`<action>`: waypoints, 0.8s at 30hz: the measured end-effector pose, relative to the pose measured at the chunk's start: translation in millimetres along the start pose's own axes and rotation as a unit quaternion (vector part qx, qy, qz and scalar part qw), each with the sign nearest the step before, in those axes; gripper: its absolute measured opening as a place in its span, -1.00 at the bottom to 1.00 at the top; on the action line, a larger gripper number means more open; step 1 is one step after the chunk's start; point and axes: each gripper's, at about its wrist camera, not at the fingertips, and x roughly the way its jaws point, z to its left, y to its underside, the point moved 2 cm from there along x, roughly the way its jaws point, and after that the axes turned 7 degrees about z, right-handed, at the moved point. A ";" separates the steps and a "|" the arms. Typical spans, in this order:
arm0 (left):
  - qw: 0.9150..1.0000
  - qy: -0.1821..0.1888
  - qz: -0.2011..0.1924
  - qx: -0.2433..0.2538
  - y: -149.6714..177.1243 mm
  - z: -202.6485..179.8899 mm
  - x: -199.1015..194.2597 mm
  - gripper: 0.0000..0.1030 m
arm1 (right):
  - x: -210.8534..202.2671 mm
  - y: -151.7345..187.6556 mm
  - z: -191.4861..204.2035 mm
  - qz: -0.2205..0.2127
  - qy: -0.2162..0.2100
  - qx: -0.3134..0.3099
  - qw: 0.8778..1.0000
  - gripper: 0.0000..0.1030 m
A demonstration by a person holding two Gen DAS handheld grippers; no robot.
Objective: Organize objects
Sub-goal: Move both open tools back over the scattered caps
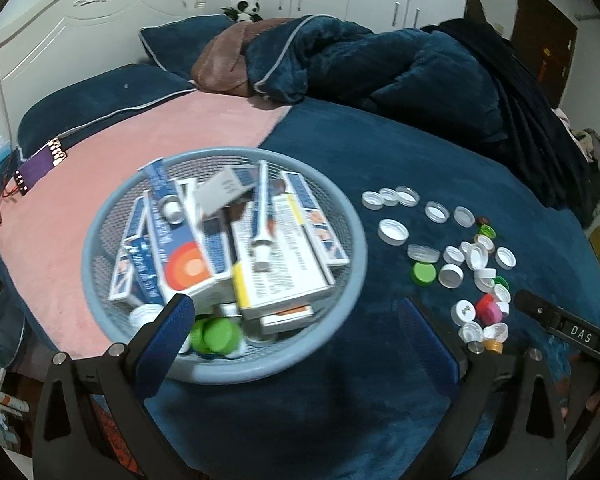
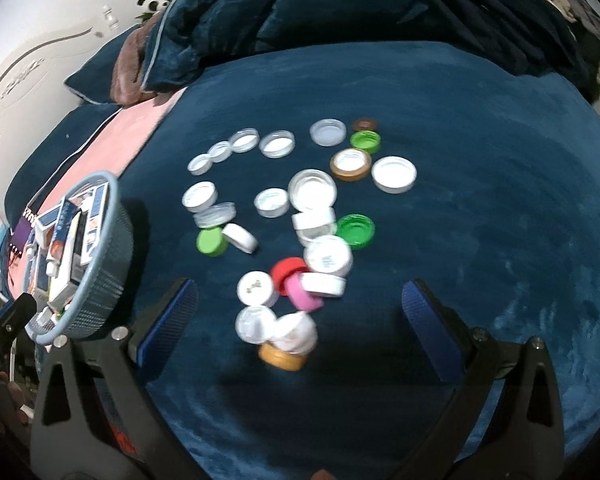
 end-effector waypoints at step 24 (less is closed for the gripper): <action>0.995 0.056 0.037 0.076 10.0 -83.5 46.9 0.99 | 25.2 -2.2 -57.8 0.026 0.020 0.052 0.998 1.00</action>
